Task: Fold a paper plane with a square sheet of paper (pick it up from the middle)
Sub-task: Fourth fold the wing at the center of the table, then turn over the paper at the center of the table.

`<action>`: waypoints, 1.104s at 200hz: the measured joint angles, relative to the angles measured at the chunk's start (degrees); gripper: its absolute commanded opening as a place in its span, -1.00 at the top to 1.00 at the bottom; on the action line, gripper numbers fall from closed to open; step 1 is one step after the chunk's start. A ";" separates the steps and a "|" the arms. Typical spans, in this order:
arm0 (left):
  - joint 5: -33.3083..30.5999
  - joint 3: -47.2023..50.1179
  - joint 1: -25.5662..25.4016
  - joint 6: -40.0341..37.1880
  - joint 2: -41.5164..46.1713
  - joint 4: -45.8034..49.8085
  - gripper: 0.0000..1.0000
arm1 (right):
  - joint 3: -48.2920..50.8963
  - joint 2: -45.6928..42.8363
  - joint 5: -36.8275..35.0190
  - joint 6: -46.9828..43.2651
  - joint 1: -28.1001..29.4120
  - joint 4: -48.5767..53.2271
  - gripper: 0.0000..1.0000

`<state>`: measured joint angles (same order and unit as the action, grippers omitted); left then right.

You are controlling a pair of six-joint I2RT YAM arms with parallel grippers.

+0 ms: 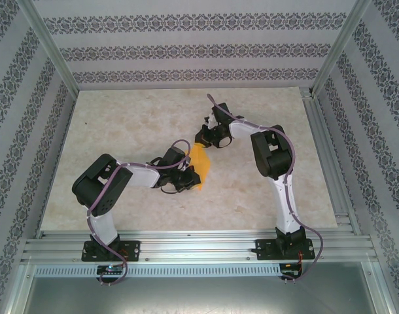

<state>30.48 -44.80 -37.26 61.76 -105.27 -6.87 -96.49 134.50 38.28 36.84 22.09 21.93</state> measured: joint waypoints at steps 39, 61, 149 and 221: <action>-0.68 -1.40 -0.31 -1.18 0.92 1.86 1.00 | -0.20 -1.05 -3.06 -0.92 -3.06 -0.63 0.68; -1.57 -3.98 -0.81 -2.95 1.53 7.78 0.92 | 5.01 -6.47 -5.09 -1.51 -3.87 -0.90 0.60; -3.76 -15.43 7.23 -10.75 11.65 27.67 0.68 | 36.65 -30.32 -9.44 -0.24 0.52 -7.54 0.47; -2.12 -21.62 8.63 -14.43 -0.68 29.51 0.92 | 41.27 -30.29 -11.15 3.63 4.55 -11.17 0.42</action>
<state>28.36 -66.41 -28.62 47.33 -105.95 22.63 -55.22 104.20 27.14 40.47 26.63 10.76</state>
